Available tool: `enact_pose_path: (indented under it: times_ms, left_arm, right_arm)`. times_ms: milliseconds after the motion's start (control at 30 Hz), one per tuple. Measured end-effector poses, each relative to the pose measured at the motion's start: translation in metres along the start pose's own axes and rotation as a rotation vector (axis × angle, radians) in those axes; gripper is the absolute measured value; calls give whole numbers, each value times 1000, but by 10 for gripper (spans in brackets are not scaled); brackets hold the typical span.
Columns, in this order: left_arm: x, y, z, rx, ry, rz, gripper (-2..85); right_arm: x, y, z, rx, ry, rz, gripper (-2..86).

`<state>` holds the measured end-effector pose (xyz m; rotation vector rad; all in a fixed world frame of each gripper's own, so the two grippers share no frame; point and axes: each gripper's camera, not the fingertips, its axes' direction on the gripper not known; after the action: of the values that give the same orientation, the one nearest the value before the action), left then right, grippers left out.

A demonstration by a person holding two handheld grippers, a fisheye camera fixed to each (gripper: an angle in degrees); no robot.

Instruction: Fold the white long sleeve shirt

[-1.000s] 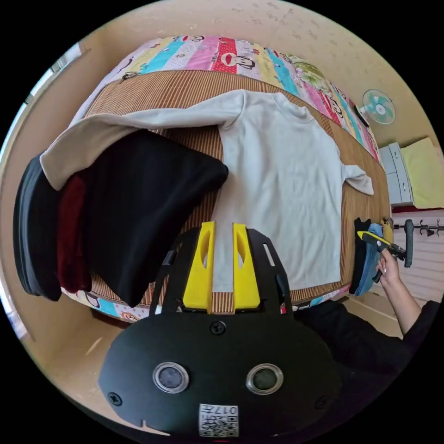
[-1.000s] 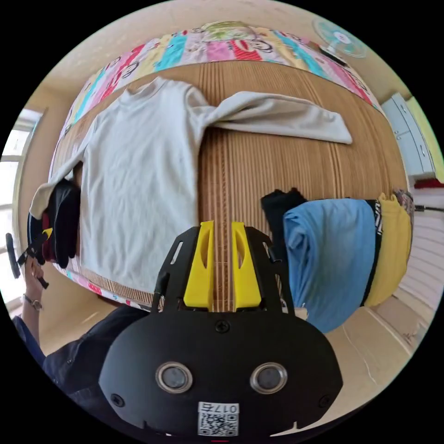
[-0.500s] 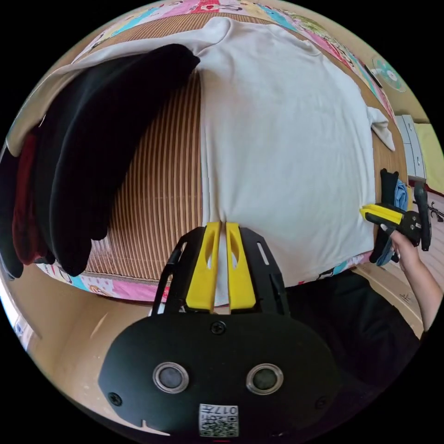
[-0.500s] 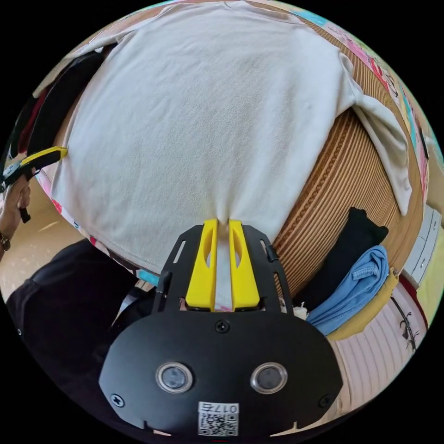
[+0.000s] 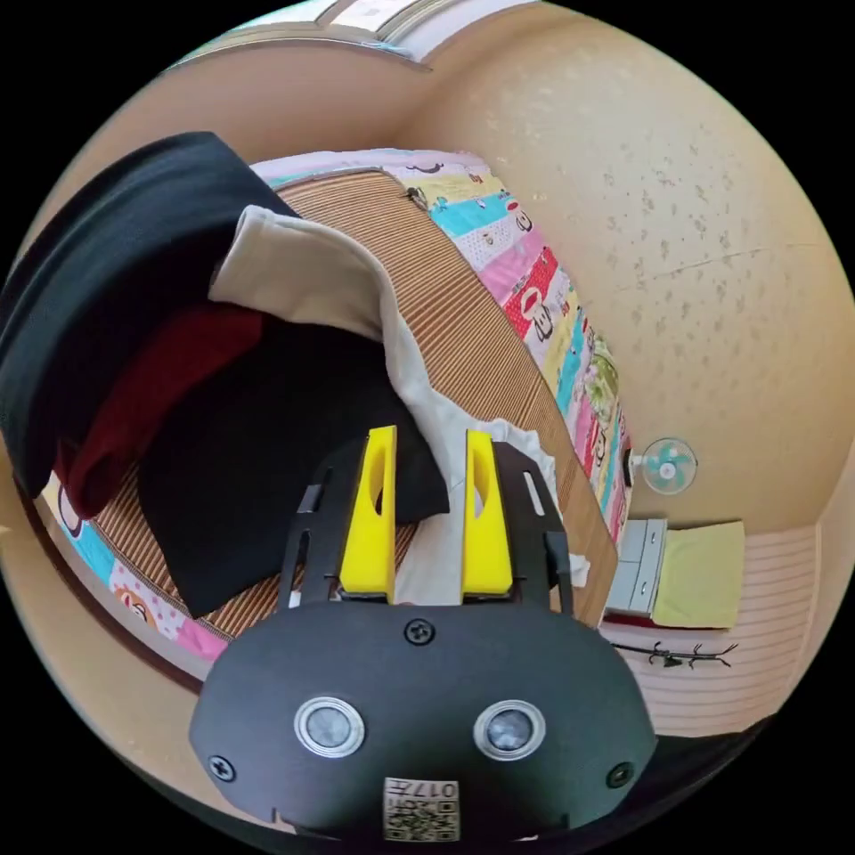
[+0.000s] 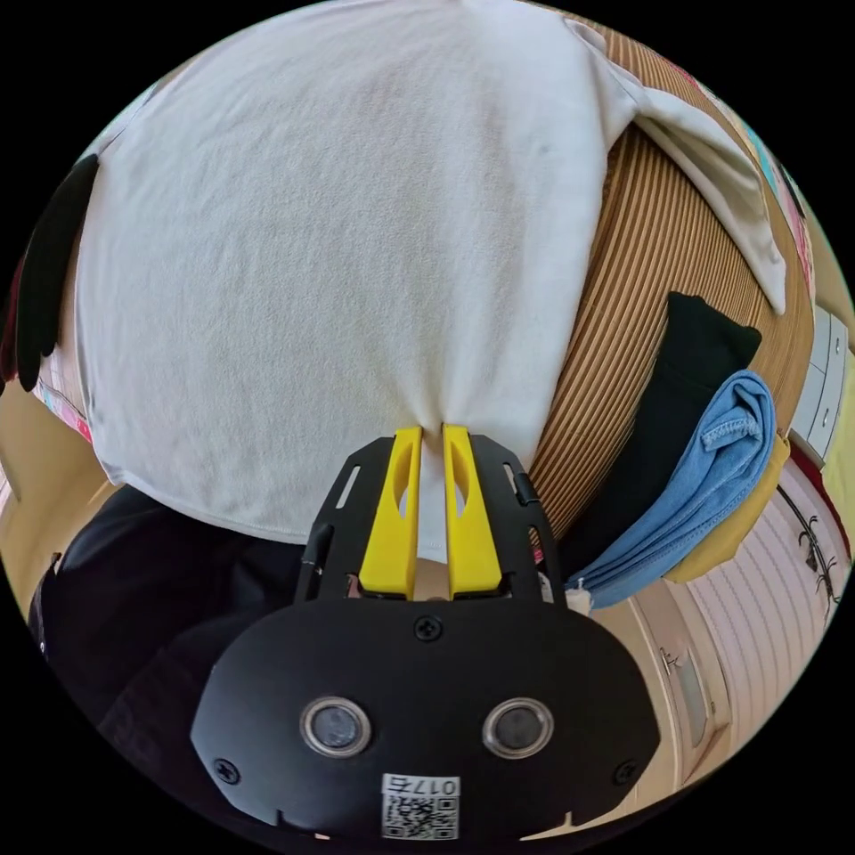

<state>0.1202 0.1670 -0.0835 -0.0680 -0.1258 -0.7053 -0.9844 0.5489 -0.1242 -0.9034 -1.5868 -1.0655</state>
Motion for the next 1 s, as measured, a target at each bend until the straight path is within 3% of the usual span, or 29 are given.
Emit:
enact_pose_path:
  times_ms: [100,200,300,400,600,700,767,867,1000]
  left_arm:
    - [-18,-58,11,75,17,-115,136]
    - [-29,-90,24,111,-84,-185,133]
    - [-43,-100,28,128,-148,-277,71]
    - [-31,-100,24,124,-101,-220,39]
    - [134,-17,-1,169,-70,429,31]
    - [206,75,30,147,-76,724,33]
    - [238,151,88,7,-122,954,37]
    - [230,223,165,-250,-182,1063,52]
    - [185,242,191,-364,-176,928,66]
  right_arm:
    - [-1,4,-4,16,33,24,24]
    - [-3,7,-8,20,68,56,23]
    - [-8,4,-11,-7,106,73,21]
    - [-13,-2,-12,-50,141,75,21]
    - [-21,1,-14,-66,173,121,23]
    - [-25,9,-15,-51,176,153,25]
    - [-26,14,-15,-43,168,165,26]
    - [-20,25,-18,-27,110,190,30]
    - [4,49,-21,23,-69,221,40]
